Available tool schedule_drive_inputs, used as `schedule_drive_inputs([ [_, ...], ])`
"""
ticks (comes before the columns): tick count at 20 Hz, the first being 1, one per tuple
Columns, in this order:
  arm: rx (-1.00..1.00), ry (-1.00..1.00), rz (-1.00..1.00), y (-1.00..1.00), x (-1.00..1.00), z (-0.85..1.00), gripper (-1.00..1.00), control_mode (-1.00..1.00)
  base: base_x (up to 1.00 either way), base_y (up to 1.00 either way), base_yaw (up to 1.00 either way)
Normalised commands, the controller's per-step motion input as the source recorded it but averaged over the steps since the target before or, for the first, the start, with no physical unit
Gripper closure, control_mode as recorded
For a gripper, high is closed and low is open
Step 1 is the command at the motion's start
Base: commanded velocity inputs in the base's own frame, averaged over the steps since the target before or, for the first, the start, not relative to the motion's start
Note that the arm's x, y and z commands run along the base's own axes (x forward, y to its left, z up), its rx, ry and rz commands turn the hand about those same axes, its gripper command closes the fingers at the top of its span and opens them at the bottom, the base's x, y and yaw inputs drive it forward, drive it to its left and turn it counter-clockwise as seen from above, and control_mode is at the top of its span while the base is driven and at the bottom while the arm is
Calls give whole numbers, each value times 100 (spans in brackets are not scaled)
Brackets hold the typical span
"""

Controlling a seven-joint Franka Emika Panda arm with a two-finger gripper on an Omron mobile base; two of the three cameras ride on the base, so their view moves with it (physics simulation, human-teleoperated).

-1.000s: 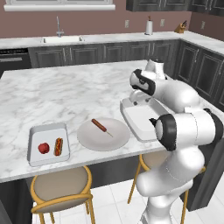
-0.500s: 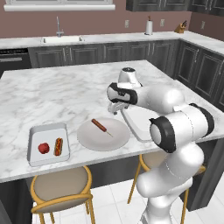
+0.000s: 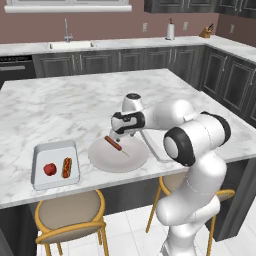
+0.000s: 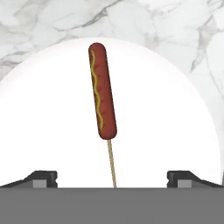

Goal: Place one cooked food and one vegetable from the large plate to each tupperware container.

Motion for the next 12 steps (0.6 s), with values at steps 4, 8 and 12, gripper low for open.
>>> schedule_drive_inputs([
  [4,-16,0,0,12,40,-37,-100,-100,0,0,0],
  [8,-5,0,3,23,22,-11,-100,-100,0,0,0],
  [12,0,3,5,27,13,-3,-100,-100,0,0,0],
])
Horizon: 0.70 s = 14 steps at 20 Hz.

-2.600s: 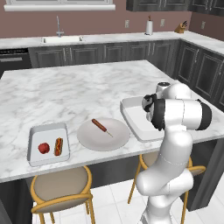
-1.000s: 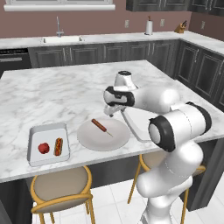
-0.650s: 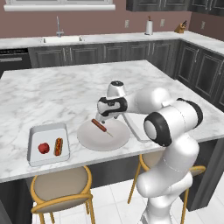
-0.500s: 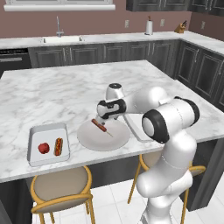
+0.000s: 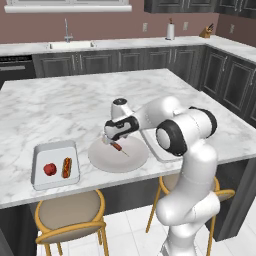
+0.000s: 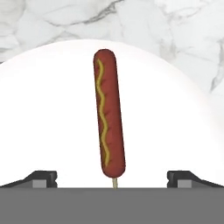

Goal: Place one cooked food and one vegetable from the large plate to each tupperware container.

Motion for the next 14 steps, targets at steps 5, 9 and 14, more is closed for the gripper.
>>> schedule_drive_inputs([
  [5,-2,1,8,1,24,-34,-100,-100,0,0,0],
  [9,-9,5,5,0,7,-62,-100,-100,0,0,0],
  [14,-5,4,5,4,2,-38,-100,-100,0,0,0],
])
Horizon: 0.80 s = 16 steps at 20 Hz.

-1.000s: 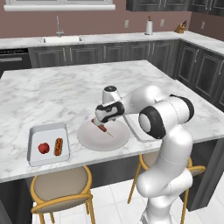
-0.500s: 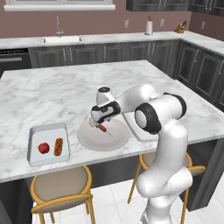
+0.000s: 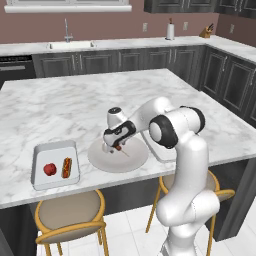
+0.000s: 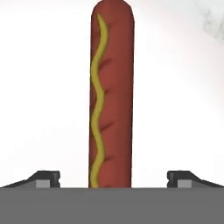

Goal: Place one cooked food and one vegetable from the large plate to each tupperware container.

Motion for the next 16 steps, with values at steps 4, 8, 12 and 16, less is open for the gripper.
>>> schedule_drive_inputs([
  [4,0,2,6,1,3,-10,-100,-100,0,0,0],
  [8,0,3,5,0,0,-13,100,-100,0,0,0],
  [12,1,7,2,0,0,-23,100,-100,0,0,0],
  [16,1,2,-2,-10,0,-1,100,-100,0,0,0],
])
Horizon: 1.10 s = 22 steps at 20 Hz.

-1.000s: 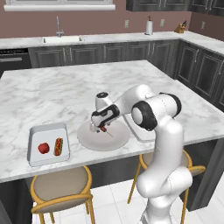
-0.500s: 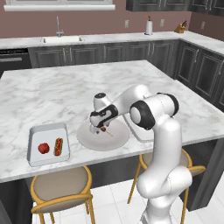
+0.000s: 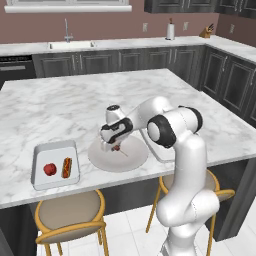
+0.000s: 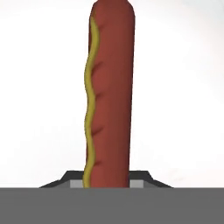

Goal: Place one cooked food and one vegetable from the large plate to each tupperware container.

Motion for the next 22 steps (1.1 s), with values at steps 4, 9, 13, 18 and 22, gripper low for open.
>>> schedule_drive_inputs([
  [4,10,0,-22,-58,0,37,100,-100,0,0,0],
  [9,9,1,-24,-84,-13,87,100,-100,0,0,0],
  [13,13,-5,-18,-78,-86,82,100,-100,0,0,0],
  [18,4,-17,-23,-98,-59,75,100,-100,0,0,0],
  [22,0,-2,-27,-100,-3,9,100,-100,0,0,0],
])
